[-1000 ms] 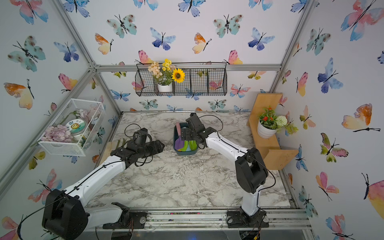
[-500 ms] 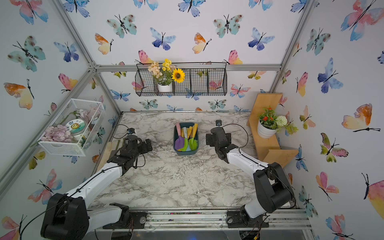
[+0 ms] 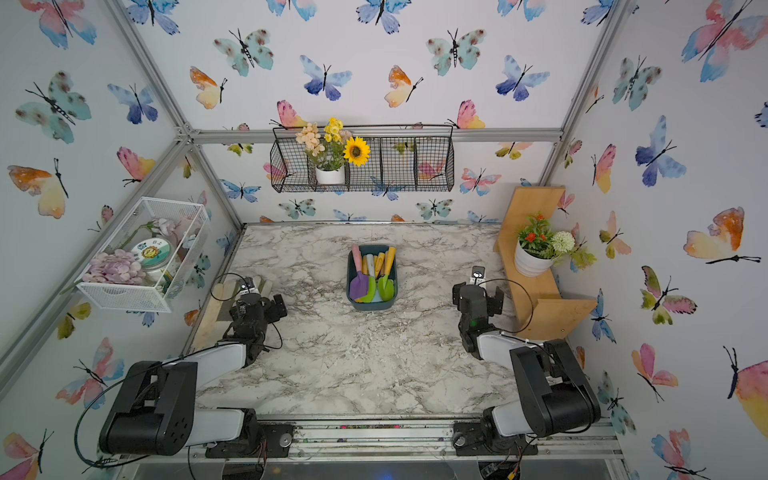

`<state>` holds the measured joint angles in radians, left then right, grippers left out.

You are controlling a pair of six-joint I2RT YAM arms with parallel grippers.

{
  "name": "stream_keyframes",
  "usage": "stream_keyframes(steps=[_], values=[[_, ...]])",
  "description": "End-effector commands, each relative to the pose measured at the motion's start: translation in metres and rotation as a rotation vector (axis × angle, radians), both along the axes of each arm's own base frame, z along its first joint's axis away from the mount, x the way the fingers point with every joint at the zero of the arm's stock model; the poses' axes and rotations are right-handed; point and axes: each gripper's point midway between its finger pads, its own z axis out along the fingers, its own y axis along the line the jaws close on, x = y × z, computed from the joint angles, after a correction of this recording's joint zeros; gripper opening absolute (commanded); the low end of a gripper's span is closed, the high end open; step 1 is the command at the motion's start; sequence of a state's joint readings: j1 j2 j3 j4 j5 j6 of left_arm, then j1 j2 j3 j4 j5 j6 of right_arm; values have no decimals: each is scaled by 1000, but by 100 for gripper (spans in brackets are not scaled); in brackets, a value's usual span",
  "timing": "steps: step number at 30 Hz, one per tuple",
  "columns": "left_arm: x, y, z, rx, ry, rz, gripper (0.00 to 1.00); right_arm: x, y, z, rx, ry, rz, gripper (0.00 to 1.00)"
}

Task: Put the shovel into the storage box
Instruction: Reset both arms

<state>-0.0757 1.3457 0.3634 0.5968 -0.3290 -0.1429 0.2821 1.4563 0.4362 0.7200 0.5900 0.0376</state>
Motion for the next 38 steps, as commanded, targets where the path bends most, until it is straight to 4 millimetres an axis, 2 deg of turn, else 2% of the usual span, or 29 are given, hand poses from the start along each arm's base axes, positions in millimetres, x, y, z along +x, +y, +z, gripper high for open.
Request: stream_keyframes(steps=[1,4,5,8,10,11,13,14,16,18,21,24,28,38], values=[[9,2,35,35,-175,-8,98,2,-6,9,-6,-96,-18,99],[1,0,34,31,-229,-31,99,-8,-16,1,34,-160,-25,99],[-2,-3,31,31,-239,-48,99,-8,-12,5,39,-192,20,99],[-2,-8,26,35,-231,-80,99,-8,-9,-1,61,-149,52,99],[-3,-11,26,41,-249,-100,99,-13,-5,-1,87,-177,127,99],[-2,-11,25,40,-243,-101,99,-17,-2,-7,112,-173,173,99],[-3,-12,26,42,-244,-102,99,-18,1,4,79,-268,214,98],[-3,-11,26,45,-244,-97,99,-14,4,-1,84,-228,224,98],[-3,-12,26,46,-244,-99,99,-11,2,-10,106,-155,203,98],[-3,-13,26,48,-245,-100,99,-13,1,-1,82,-231,211,98],[-3,-12,25,46,-240,-99,99,-11,1,-11,108,-151,200,99],[-2,-12,25,44,-240,-100,99,-12,2,-3,89,-213,210,98],[-2,-12,25,43,-238,-101,99,-11,1,-10,95,-161,199,98],[-3,-14,25,43,-244,-116,99,-11,1,-9,95,-169,198,98]])
